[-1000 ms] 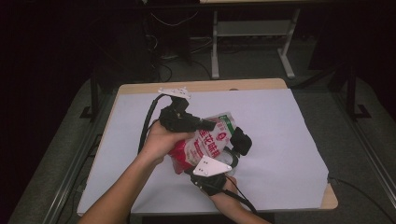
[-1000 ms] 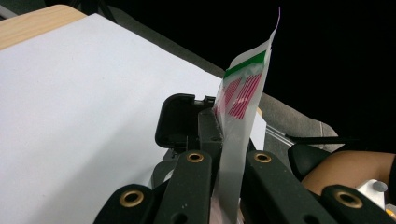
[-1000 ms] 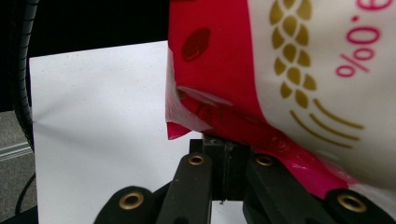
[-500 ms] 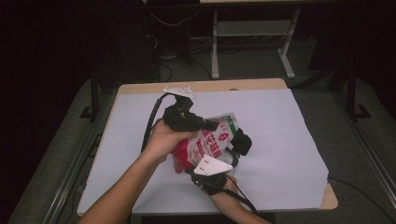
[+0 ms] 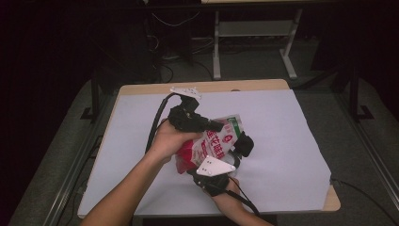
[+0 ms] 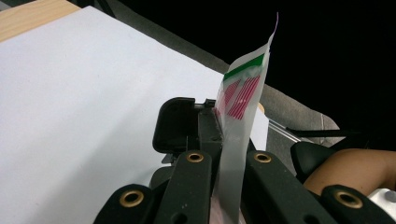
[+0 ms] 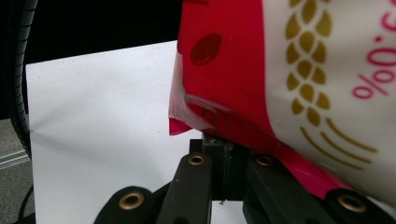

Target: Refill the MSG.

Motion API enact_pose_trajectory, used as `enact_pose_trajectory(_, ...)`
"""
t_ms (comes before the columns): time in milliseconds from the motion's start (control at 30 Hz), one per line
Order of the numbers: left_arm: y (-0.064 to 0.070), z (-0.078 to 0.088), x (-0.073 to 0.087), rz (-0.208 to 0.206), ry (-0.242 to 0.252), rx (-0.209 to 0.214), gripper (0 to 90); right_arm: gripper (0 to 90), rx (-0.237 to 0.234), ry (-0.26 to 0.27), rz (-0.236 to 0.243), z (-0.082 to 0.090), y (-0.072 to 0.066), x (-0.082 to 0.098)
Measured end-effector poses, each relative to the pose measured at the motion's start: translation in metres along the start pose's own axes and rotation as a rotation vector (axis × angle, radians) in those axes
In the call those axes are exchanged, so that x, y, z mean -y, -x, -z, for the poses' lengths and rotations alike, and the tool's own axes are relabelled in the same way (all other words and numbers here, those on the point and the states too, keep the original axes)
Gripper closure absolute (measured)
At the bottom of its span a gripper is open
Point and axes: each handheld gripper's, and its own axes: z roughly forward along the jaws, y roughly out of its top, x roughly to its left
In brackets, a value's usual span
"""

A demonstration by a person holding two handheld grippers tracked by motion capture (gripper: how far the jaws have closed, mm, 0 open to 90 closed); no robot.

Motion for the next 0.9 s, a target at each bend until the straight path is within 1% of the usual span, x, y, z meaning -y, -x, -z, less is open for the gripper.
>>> enact_pose_trajectory(300, -0.0013, -0.0024, -0.0001, 0.003, -0.009, -0.001, 89.9, 90.0, -0.002, -0.001, -0.008, -0.0006, 0.0001, 0.0007)
enact_pose_trajectory(900, -0.0014, -0.0039, 0.0001, 0.006, -0.006, -0.008, 90.0, 90.0, -0.001, 0.002, -0.011, -0.0009, -0.0016, 0.0009)
